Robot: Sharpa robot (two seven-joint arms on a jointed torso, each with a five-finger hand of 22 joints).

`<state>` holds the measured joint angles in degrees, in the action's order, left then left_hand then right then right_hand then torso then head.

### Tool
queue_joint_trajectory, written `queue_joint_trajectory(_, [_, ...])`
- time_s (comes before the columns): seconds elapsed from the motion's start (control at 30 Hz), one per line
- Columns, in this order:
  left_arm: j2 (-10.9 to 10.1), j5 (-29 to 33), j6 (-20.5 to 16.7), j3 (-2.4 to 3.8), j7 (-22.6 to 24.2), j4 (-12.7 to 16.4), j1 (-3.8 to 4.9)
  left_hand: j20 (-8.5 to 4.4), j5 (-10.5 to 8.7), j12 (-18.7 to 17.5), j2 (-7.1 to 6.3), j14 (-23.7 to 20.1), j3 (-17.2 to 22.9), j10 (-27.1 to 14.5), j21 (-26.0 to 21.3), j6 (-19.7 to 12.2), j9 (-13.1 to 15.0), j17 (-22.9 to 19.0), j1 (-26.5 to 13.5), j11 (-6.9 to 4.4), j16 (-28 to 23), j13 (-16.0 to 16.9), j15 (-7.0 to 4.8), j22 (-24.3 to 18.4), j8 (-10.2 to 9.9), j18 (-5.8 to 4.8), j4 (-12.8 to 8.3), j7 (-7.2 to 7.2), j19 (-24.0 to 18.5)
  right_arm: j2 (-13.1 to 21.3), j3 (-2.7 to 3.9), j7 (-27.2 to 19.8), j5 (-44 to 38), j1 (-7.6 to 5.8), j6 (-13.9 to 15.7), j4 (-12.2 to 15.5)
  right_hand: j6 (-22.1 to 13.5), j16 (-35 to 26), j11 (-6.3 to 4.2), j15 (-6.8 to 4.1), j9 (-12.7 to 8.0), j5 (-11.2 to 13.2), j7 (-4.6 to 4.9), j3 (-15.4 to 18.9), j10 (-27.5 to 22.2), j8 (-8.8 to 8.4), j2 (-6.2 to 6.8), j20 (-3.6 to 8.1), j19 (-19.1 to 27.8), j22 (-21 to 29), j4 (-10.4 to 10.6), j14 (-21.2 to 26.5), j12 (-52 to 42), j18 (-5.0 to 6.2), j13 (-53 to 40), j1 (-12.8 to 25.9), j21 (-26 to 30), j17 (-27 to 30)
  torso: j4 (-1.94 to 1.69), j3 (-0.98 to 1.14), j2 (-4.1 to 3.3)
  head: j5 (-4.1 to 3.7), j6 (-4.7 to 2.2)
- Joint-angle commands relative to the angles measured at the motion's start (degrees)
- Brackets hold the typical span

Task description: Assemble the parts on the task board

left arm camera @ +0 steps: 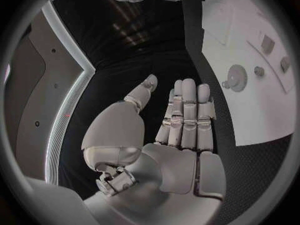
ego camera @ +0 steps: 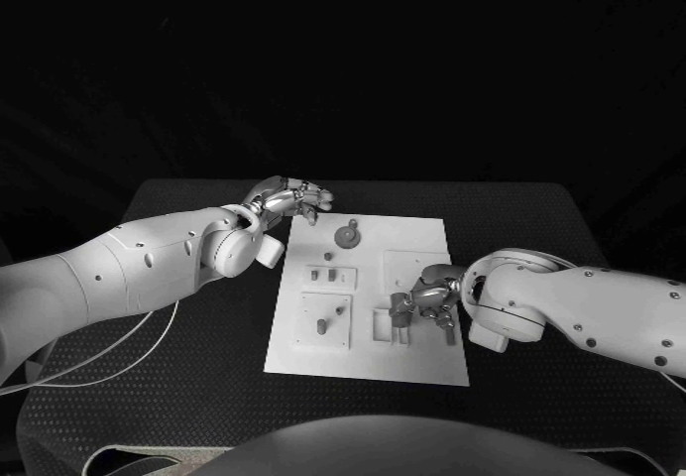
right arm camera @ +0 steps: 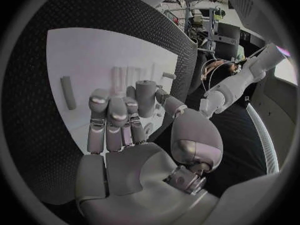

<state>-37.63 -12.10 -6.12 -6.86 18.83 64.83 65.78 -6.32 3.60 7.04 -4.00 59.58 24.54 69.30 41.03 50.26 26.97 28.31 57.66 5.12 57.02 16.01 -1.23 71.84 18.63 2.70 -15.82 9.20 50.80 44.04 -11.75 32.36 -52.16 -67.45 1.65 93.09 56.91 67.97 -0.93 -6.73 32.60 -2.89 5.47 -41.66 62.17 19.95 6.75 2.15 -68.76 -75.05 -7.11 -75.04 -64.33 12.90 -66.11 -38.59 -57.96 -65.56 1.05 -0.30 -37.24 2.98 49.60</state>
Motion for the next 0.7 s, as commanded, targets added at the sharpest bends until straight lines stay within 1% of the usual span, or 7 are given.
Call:
queue_joint_trajectory(0.03, [0.0,0.3,0.7,0.03,0.3,0.2,0.08,-0.28,-0.21,0.3,-0.02,-0.2,0.1,-0.2,-0.4,0.0,0.0,0.1,-0.3,0.04,-0.4,-0.1,0.29,0.1,-0.2,0.8,0.1,0.06,0.0,-1.0,-0.03,0.5,0.6,0.02,-1.8,-0.5,0.3,-0.2,0.04,-0.09,0.1,0.1,-0.06,0.2,0.2,-0.31,-0.02,-0.22,0.1,-0.4,0.2,-0.1,0.2,2.1,-0.1,0.5,-0.4,-0.1,-0.04,0.09,-0.08,0.15,0.16])
queue_joint_trajectory(0.17, [0.0,0.3,0.7,0.03,0.3,0.4,0.08,-0.27,-0.21,0.3,-0.09,-0.2,0.1,-0.2,-0.4,-0.2,0.0,0.1,-0.4,0.05,-0.4,-0.1,0.3,0.1,-0.3,0.81,0.1,0.12,0.0,-2.2,-0.43,0.4,-0.3,0.23,-2.1,-1.3,0.5,-0.2,-0.03,-0.16,0.1,0.1,-0.14,0.2,0.2,-0.26,-0.21,-0.18,0.2,-0.4,0.4,-0.1,0.3,2.1,-0.2,1.1,-0.4,-0.1,-0.13,0.08,-0.12,0.1,0.25])
queue_joint_trajectory(0.23, [-0.1,0.3,0.7,0.03,0.3,0.4,0.09,-0.26,-0.21,0.3,-0.03,-0.3,0.2,-0.3,-0.4,-0.1,0.0,0.1,-0.4,0.05,-0.4,-0.1,0.3,0.1,-0.2,0.81,0.1,0.08,0.0,-2.5,-0.58,0.4,-1.1,0.44,-2.3,-1.6,0.6,-0.2,-0.04,-0.18,0.1,0.1,-0.15,0.2,0.2,-0.27,-0.24,-0.17,0.2,-0.4,0.4,-0.1,0.3,2.1,-0.2,1.3,-0.4,-0.1,-0.11,0.06,-0.1,0.18,0.32])
queue_joint_trajectory(0.3, [-0.1,0.3,0.7,0.03,0.3,0.5,0.1,-0.26,-0.21,0.3,-0.04,-0.3,0.2,-0.3,-0.4,-0.1,0.0,0.1,-0.4,0.05,-0.4,-0.1,0.3,0.1,-0.2,0.81,0.1,0.07,0.0,-2.7,-0.64,0.3,-1.4,0.62,-2.4,-1.8,0.6,-0.2,-0.05,-0.18,0.2,0.1,-0.16,0.3,0.2,-0.28,-0.23,-0.16,0.2,-0.4,0.4,-0.1,0.3,2.1,-0.2,1.3,-0.4,-0.1,-0.02,0.05,-0.07,0.27,0.38])
queue_joint_trajectory(0.4, [-0.1,0.3,0.7,0.04,0.3,0.5,0.1,-0.26,-0.21,0.3,-0.06,-0.3,0.2,-0.3,-0.4,0.0,0.0,0.1,-0.4,0.05,-0.4,-0.1,0.3,0.1,-0.2,0.81,0.1,0.07,0.0,-3.3,-0.76,0.2,-2.4,0.93,-2.3,-2.4,0.6,-0.2,-0.05,-0.19,0.2,0.1,-0.16,0.3,0.2,-0.28,-0.21,-0.16,0.2,-0.4,0.4,-0.1,0.3,2.1,-0.2,1.4,-0.4,-0.1,-0.02,0.09,-0.06,0.41,0.4])
queue_joint_trajectory(0.5, [-0.1,0.3,0.7,0.04,0.4,0.6,0.1,-0.25,-0.22,0.4,-0.07,-0.3,0.2,-0.3,-0.4,0.0,0.0,0.1,-0.4,0.05,-0.4,-0.1,0.3,0.2,-0.2,0.81,0.1,0.06,0.0,-3.7,-0.82,0.2,-2.5,1.22,-2.4,-2.9,0.6,-0.3,-0.06,-0.2,0.2,0.1,-0.17,0.3,0.2,-0.29,-0.18,-0.15,0.2,-0.4,0.4,-0.1,0.3,2.1,-0.2,1.4,-0.4,-0.1,0.03,0.08,-0.03,0.49,0.4])
queue_joint_trajectory(0.7, [-0.2,0.3,0.8,0.04,0.4,0.6,0.1,-0.25,-0.22,0.4,-0.07,-0.3,0.2,-0.3,-0.4,0.0,0.0,0.1,-0.4,0.05,-0.4,-0.1,0.3,0.2,-0.2,0.81,0.1,0.06,0.0,-4.1,-0.93,0.1,-3.4,1.6,-2.4,-3.7,0.6,-0.3,-0.07,-0.21,0.2,0.1,-0.17,0.3,0.2,-0.3,-0.16,-0.14,0.3,-0.4,0.4,-0.1,0.3,2.1,-0.2,1.5,-0.4,-0.1,0.0,0.06,-0.04,0.64,0.4])
